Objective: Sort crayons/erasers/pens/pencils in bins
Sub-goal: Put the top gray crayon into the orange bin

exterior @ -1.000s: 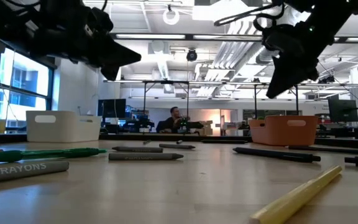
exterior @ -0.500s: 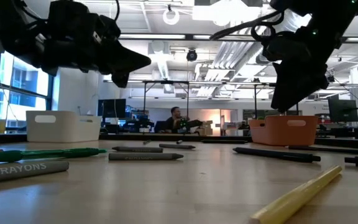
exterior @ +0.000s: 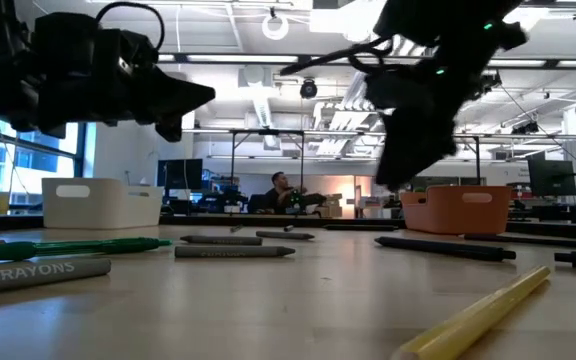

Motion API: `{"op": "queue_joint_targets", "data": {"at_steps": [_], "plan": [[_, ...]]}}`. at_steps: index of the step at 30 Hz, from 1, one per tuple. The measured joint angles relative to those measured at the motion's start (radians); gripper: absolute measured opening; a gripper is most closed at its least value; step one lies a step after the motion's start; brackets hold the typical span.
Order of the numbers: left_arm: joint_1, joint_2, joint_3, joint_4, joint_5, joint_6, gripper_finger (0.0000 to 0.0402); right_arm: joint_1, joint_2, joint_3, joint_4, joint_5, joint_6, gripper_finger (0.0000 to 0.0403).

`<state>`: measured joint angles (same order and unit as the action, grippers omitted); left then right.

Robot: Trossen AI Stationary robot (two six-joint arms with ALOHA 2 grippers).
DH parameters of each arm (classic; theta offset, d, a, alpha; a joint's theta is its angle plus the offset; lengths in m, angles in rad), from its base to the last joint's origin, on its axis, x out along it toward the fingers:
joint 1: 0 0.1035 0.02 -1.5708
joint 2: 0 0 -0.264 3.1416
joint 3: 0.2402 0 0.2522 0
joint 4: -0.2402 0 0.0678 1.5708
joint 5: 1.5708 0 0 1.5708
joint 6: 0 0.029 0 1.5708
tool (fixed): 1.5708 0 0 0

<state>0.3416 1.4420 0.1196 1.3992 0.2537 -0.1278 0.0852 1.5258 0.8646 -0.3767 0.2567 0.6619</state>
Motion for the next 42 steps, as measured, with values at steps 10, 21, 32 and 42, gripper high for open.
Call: {"op": "queue_joint_targets", "data": {"at_steps": [10, 21, 32, 42], "plan": [[0.085, 0.0, -0.077, 0.065, -0.007, 0.0, 0.0, -0.093, 0.197, 0.001, 0.48, -0.005, -0.266, 0.0163], [0.103, 0.0, -0.082, 0.063, -0.003, 0.027, 0.0, -0.124, 0.364, 0.127, 0.438, -0.029, -0.34, 0.0162], [0.103, 0.0, -0.082, 0.049, 0.009, 0.006, 0.0, -0.133, 0.448, 0.226, 0.288, -0.034, -0.327, 0.011], [0.103, 0.0, -0.082, 0.042, 0.006, 0.007, 0.0, -0.134, 0.448, 0.224, 0.263, -0.057, -0.323, 0.0044]]}}
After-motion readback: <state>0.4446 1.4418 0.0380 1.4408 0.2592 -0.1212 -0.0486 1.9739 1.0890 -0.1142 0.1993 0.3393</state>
